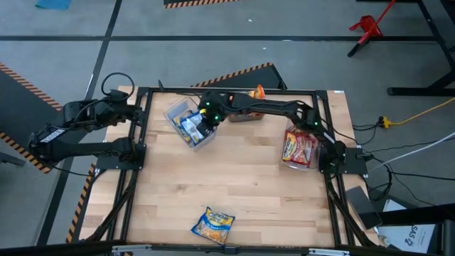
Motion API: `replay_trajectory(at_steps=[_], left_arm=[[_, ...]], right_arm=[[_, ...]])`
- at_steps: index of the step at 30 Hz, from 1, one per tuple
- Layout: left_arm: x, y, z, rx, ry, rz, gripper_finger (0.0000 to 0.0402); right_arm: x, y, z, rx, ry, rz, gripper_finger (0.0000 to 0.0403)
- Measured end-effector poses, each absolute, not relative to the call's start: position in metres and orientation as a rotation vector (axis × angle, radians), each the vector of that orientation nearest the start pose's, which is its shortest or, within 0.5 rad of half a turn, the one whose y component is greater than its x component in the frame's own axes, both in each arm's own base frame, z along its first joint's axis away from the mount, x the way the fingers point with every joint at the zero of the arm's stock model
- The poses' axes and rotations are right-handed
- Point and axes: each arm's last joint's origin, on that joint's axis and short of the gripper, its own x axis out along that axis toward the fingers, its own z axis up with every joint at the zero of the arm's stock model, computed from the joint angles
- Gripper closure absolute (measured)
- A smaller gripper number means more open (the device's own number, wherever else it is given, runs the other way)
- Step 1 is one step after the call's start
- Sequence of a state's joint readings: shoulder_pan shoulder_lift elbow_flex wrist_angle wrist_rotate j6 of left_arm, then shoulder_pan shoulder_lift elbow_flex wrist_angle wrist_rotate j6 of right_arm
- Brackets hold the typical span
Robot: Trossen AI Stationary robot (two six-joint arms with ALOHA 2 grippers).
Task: Sort Maruchan noodles
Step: Put the blue noodle pack into the left transparent bin
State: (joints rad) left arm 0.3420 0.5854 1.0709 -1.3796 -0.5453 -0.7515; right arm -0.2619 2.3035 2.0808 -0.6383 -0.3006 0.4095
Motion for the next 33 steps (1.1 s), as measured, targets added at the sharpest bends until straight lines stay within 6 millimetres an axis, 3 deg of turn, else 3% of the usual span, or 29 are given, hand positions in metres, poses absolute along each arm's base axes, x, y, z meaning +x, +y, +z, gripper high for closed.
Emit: replay_trajectory(at_steps=[5,11,17,22,26,29,33], left_arm=[[0.039,0.030,0.345,-0.552,0.555,1.131,0.0256],[0.039,0.030,0.345,-0.547,0.552,1.138,0.0256],[0.038,0.030,0.345,-0.546,0.553,1.138,0.0256],[0.038,0.030,0.345,-0.546,0.553,1.137,0.0256],[0.038,0.030,0.345,-0.545,0.553,1.138,0.0256],[0.038,0.030,0.345,-0.545,0.553,1.138,0.0256],[0.039,0.030,0.345,-0.545,0.554,1.139,0.0256]], right_arm=[[0.500,-0.125,0.216,0.622,0.860,-0.112,0.0354],[0.500,-0.127,0.216,0.556,0.848,-0.157,0.0260],[0.502,-0.136,0.243,0.511,0.781,-0.194,0.0193],[0.501,-0.136,0.271,0.456,0.736,-0.211,0.0186],[0.506,-0.124,0.281,0.374,0.702,-0.201,0.0199],[0.510,-0.115,0.270,0.316,0.720,-0.210,0.0223],[0.514,-0.111,0.237,0.290,0.811,-0.258,0.0248]])
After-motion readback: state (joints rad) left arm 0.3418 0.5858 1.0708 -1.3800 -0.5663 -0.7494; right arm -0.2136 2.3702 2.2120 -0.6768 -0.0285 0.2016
